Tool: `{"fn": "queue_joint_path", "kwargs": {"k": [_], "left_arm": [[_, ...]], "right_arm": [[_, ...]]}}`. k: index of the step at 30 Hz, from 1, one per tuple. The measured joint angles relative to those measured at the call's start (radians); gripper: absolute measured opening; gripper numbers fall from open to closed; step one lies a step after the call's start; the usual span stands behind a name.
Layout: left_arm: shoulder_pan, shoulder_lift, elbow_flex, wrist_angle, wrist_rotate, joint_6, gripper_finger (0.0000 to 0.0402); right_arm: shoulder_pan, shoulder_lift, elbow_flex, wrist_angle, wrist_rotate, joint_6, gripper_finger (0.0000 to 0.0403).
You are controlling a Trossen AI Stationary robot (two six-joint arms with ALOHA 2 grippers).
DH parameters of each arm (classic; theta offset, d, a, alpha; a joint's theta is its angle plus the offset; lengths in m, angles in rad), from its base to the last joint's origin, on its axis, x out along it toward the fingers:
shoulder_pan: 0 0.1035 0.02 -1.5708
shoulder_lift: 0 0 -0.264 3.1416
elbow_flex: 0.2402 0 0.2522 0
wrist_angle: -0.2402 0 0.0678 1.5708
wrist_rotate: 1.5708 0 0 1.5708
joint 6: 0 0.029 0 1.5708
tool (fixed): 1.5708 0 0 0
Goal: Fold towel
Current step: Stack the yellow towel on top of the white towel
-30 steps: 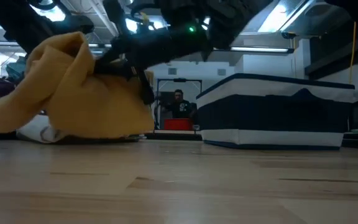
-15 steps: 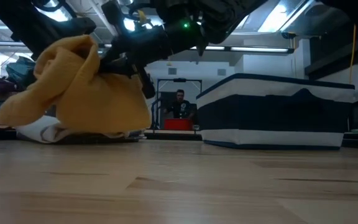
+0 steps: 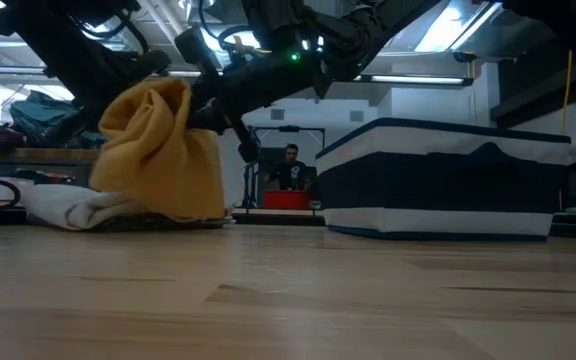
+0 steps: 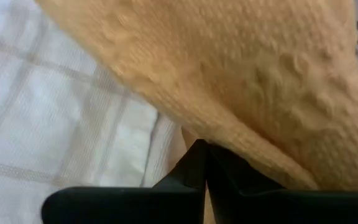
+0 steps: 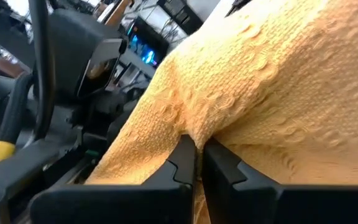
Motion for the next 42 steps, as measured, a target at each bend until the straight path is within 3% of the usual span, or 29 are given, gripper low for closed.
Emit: {"fn": "queue_joint_path", "kwargs": {"k": [10, 15, 19, 25, 33, 37, 42], "left_arm": [[0.059, -0.019, 0.000, -0.022, 0.012, 0.043, 0.0000], [0.059, -0.101, 0.000, -0.164, 0.012, 0.004, 0.0000], [0.060, -0.160, 0.000, -0.249, 0.006, -0.004, 0.0003], [0.059, -0.203, 0.000, -0.314, -0.076, 0.094, 0.0005], [0.059, -0.200, 0.000, -0.316, -0.115, 0.268, 0.0006], [0.059, -0.201, 0.000, -0.313, -0.115, 0.315, 0.0028], [0.059, -0.200, 0.000, -0.313, -0.119, 0.313, 0.0094]], "right_arm": [[-0.007, 0.036, 0.033, 0.029, 0.037, 0.036, 0.0017], [-0.011, 0.159, 0.183, 0.065, -0.023, 0.070, 0.0017], [-0.021, 0.214, 0.307, -0.020, -0.059, 0.046, 0.0017], [-0.027, 0.221, 0.384, -0.163, -0.033, -0.028, 0.0017], [-0.027, 0.223, 0.385, -0.176, -0.028, -0.059, 0.0018], [-0.036, 0.223, 0.385, -0.176, -0.089, -0.078, 0.0044], [-0.046, 0.223, 0.385, -0.174, -0.133, -0.074, 0.0123]]}}
